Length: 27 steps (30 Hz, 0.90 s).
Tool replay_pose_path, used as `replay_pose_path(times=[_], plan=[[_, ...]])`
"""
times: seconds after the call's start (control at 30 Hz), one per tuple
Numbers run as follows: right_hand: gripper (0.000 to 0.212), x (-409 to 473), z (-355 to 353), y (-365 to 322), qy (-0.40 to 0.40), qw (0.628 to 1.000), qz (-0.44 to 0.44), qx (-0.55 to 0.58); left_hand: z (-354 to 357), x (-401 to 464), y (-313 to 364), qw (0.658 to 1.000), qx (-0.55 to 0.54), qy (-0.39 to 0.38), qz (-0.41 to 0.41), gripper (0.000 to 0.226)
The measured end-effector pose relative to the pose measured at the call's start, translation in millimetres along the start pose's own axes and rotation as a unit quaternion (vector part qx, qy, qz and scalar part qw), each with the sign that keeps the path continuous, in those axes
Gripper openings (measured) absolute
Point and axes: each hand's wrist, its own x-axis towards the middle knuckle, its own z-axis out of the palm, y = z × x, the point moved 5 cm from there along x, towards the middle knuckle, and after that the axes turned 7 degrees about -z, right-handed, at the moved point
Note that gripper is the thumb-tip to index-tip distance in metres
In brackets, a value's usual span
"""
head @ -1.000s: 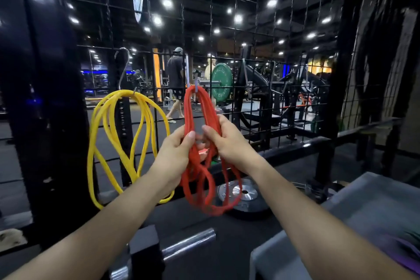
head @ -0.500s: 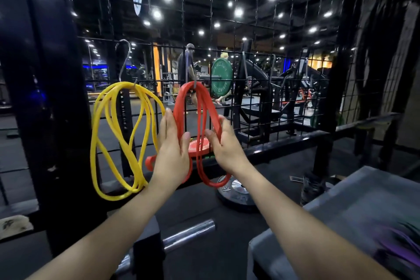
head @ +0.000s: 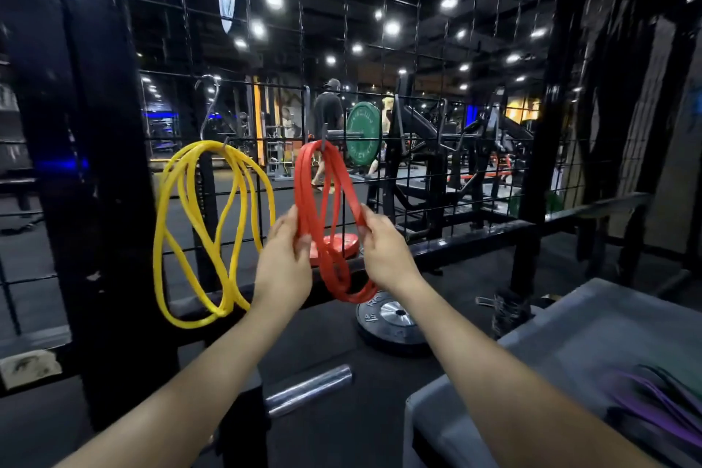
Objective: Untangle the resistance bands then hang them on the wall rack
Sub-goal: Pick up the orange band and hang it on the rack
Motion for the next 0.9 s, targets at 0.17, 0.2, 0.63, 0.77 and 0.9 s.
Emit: replay_pose_path(times=[0.17,0.2,0.63,0.77,0.9], plan=[[0.045,-7,-4,-2,-0.004,1.000,0.010,-0.006,-8,-9,12,0.998,0.026,0.050,0.019,0.062],[0.044,-8,-6,-2,-0.003,1.000,0.011,-0.010,-9,-10,15,0.997,0.025,0.062,0.027,0.064],[0.044,-49,-61,14,0.041,0.998,0.011,-0.052,48,-50,45,0.985,0.028,-0.006,0.167,0.050],[0.042,-76,-89,40,0.047,0.994,0.051,-0.084,98,-62,49,0.989,-0.019,-0.089,0.118,0.050],[0.043,-114,-125,79,0.050,0.984,0.111,-0.132,160,-83,62,0.980,-0.052,-0.158,0.113,0.047]])
